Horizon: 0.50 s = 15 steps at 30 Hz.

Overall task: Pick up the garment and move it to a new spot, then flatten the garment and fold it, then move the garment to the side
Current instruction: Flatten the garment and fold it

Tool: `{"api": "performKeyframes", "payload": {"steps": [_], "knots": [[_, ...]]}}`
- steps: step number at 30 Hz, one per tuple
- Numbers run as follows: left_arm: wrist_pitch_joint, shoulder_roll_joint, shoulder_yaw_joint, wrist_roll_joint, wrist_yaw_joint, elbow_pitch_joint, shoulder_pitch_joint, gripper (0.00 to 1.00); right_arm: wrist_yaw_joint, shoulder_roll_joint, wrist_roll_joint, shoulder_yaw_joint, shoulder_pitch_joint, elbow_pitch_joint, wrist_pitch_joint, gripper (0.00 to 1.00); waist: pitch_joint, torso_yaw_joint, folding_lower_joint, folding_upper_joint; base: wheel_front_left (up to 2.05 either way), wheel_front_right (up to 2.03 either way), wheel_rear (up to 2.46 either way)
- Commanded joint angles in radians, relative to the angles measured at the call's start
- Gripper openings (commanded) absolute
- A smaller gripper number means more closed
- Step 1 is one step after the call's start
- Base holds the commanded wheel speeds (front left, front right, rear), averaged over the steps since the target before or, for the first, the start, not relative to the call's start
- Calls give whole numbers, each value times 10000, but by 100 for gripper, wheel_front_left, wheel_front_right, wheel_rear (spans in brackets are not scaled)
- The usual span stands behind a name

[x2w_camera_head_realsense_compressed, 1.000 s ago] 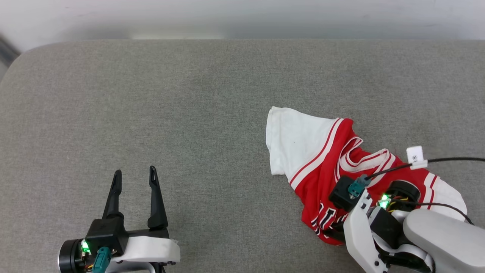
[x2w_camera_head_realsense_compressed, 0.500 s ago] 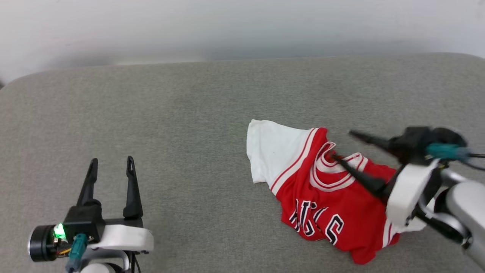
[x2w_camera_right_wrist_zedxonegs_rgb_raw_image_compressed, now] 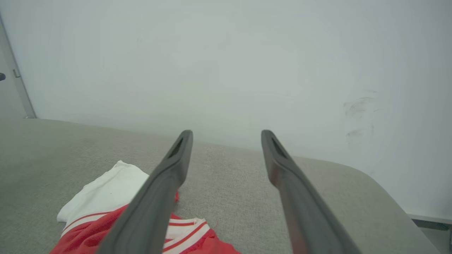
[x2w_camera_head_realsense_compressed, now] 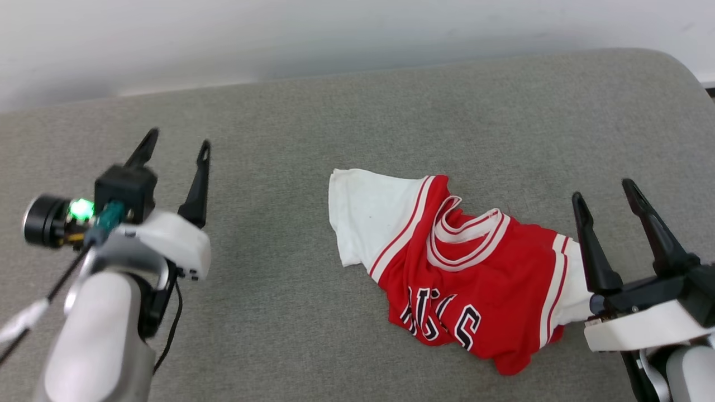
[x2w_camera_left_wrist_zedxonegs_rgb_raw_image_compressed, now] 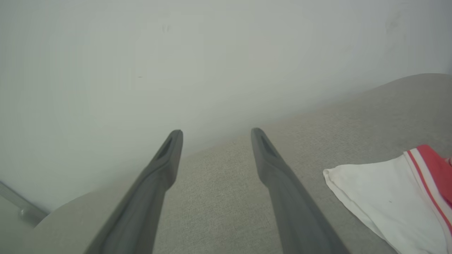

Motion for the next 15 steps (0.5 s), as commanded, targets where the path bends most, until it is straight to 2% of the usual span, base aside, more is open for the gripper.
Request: {"api": "performKeyframes", "payload": {"steps": [1, 4, 7, 12, 15], "knots": [[225, 98, -106, -88, -116, 38, -326, 100, -7, 208, -152, -175, 208, -146, -42, 100, 118, -115, 0, 0, 0, 0, 0], [1406, 424, -642, -495, -398, 218, -1293, 100, -7, 799, -533, -677, 627, -665, -63, 100, 312, -291, 0, 0, 0, 0, 0], [2847, 883, -1532, -1161, -501, 400, -2361, 100, -7, 1167, -780, -904, 862, -1056, -52, 100, 527, -484, 0, 0, 0, 0, 0], [5163, 2019, -4239, -3090, -509, 316, -4275, 100, -7, 1465, -953, -963, 840, -1466, -56, 100, 956, -772, 0, 0, 0, 0, 0], [6472, 2442, -5568, -4347, -511, 370, -5410, 100, -7, 1552, -1001, -930, 614, -1587, -57, 100, 1259, -957, 0, 0, 0, 0, 0]]}}
